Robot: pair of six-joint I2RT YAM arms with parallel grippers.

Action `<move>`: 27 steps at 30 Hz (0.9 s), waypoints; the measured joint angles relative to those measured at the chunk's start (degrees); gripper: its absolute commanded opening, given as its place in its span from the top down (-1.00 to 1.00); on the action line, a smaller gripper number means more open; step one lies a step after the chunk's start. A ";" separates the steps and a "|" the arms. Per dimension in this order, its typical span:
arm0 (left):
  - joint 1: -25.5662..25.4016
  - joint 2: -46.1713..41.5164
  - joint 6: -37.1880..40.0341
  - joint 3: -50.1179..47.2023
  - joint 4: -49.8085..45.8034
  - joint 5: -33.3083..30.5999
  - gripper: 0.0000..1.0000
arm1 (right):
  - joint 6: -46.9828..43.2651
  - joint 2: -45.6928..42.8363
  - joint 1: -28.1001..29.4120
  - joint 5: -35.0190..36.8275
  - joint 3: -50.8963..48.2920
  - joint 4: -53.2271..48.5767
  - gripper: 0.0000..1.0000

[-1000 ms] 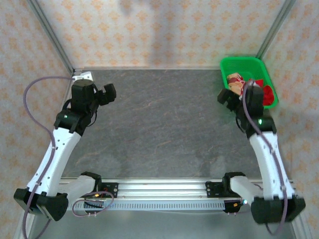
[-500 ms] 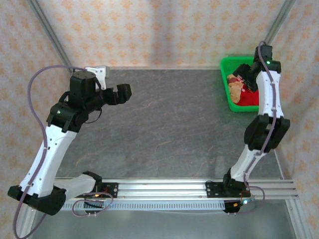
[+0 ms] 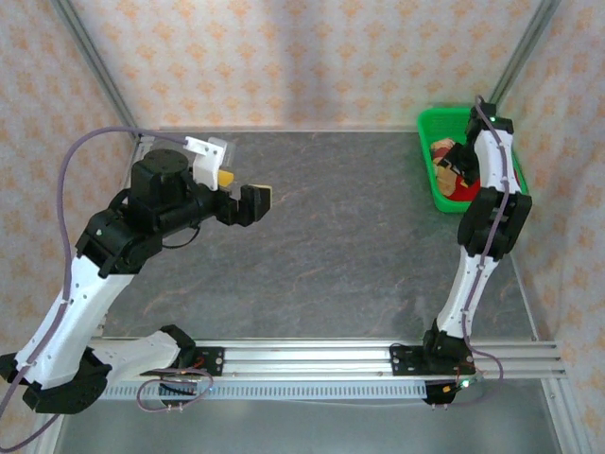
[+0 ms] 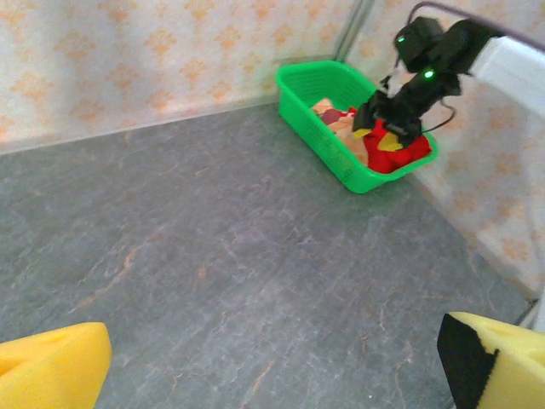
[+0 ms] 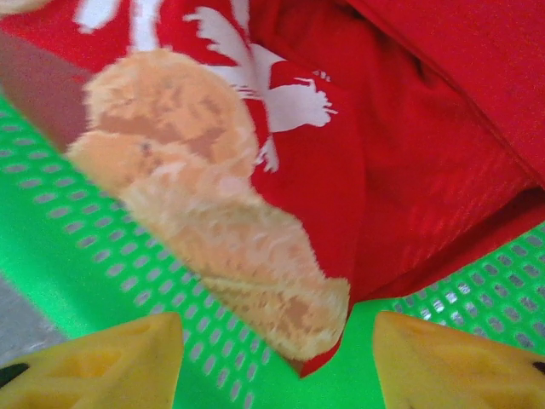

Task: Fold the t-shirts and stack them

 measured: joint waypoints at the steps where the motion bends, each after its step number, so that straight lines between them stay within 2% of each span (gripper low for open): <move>1: -0.72 0.31 0.26 0.72 -0.09 -0.02 -1.00 | -0.04 0.66 -0.24 0.00 0.00 0.02 -0.09; 6: -4.11 1.09 0.63 1.49 -0.50 -0.70 -1.00 | -0.26 3.50 -1.11 -0.07 -0.04 0.57 0.27; 10: -5.09 1.68 0.61 1.49 -0.50 -1.29 -1.00 | 0.09 3.74 -1.11 -0.79 -0.79 2.21 0.75; 13: -5.09 1.86 0.59 1.53 -0.50 -2.21 -1.00 | 0.81 3.74 -1.11 -1.38 -0.76 3.76 1.00; 17: -5.09 2.38 0.55 1.66 -0.57 -3.82 -1.00 | 1.62 3.48 -1.11 -2.38 0.31 5.66 1.00; 21: -5.09 3.32 0.13 1.60 -0.57 -5.49 -1.00 | 2.73 1.64 -1.11 -4.13 5.35 7.06 1.00; 24: -5.09 3.34 -0.50 1.11 -0.42 -6.78 -1.00 | 4.22 -1.31 -1.11 -6.58 10.27 8.72 1.00; 27: -5.09 3.61 -0.90 1.09 -0.20 -7.61 -1.00 | 6.29 -6.62 -1.11 -10.27 10.54 10.84 1.00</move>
